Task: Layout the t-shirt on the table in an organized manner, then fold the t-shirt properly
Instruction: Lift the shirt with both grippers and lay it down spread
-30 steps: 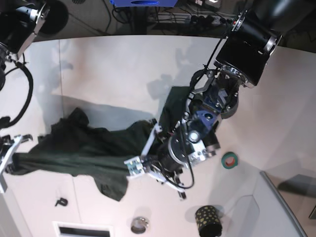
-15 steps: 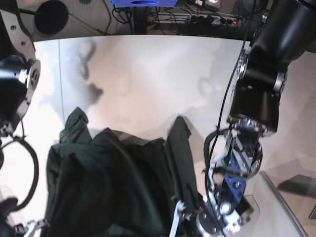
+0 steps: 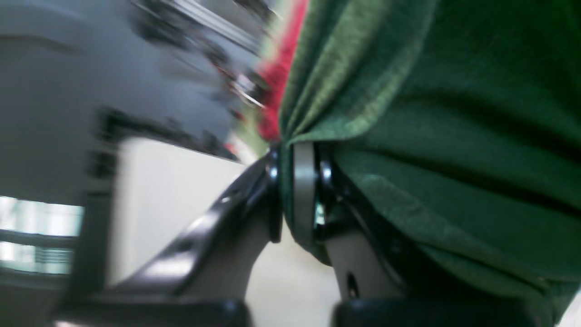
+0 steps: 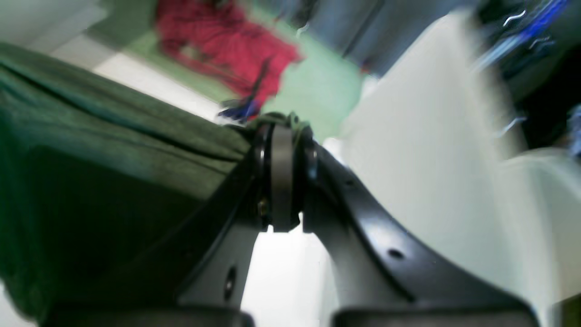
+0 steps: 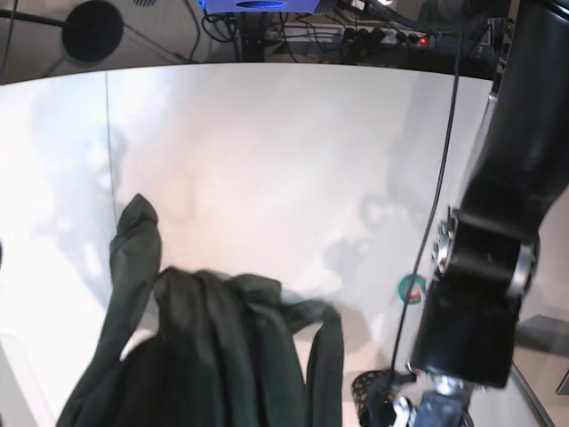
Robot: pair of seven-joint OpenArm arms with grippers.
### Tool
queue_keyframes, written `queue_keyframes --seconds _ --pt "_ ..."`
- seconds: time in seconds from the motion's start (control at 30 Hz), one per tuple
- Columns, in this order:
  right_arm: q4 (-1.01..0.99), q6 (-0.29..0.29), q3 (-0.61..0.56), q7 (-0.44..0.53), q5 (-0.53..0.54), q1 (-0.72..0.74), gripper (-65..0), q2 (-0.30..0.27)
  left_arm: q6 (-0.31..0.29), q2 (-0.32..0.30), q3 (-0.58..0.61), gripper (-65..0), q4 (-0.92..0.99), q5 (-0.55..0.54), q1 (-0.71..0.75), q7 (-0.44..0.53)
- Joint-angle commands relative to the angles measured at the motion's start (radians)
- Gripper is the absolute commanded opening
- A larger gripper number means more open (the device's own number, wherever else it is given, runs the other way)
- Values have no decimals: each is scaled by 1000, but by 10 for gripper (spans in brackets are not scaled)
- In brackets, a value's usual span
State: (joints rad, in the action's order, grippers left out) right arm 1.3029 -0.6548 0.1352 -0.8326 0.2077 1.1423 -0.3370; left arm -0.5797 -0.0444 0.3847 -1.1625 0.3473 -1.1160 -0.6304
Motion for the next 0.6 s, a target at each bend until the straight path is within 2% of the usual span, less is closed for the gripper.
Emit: queue_keyframes --seconds 0.0,0.03,0.07,0.13,0.2,0.27,0.33,0.4,0.5,0.57 --pt "25 20 4 12 -23 61 -648 -21 20 -7 -11 -650 -20 35 -52 -22" --pt "48 19 -6 -20 -23 75 -648 -32 20 -4 -2 -650 -53 45 -60 -36" --pt "89 19 -9 -70 -21 71 -648 -70 19 -2 3 -650 -99 45 -57 -67" --pt "175 17 -12 -184 -21 18 -648 -104 17 -13 3 -650 -175 37 -11 -133" --pt "280 16 -7 -264 -21 -94 -648 -116 -23 -41 4 -650 -267 40 72 -179" --pt "395 16 -4 -316 -21 -245 -648 -164 -101 -45 4 -650 -370 55 172 -211" --pt "508 19 1 -347 -21 -417 -648 -190 -118 -45 4 -650 -471 106 296 -268" --pt "604 19 73 -374 -21 -605 -648 -184 -118 -56 4 -650 -552 180 428 -286" --pt "694 16 202 -406 -21 -847 -648 -129 -118 -74 18 -650 -658 312 626 -286" --pt "694 13 274 -390 -20 -976 -648 -87 -118 -113 59 -650 -687 375 736 -286"
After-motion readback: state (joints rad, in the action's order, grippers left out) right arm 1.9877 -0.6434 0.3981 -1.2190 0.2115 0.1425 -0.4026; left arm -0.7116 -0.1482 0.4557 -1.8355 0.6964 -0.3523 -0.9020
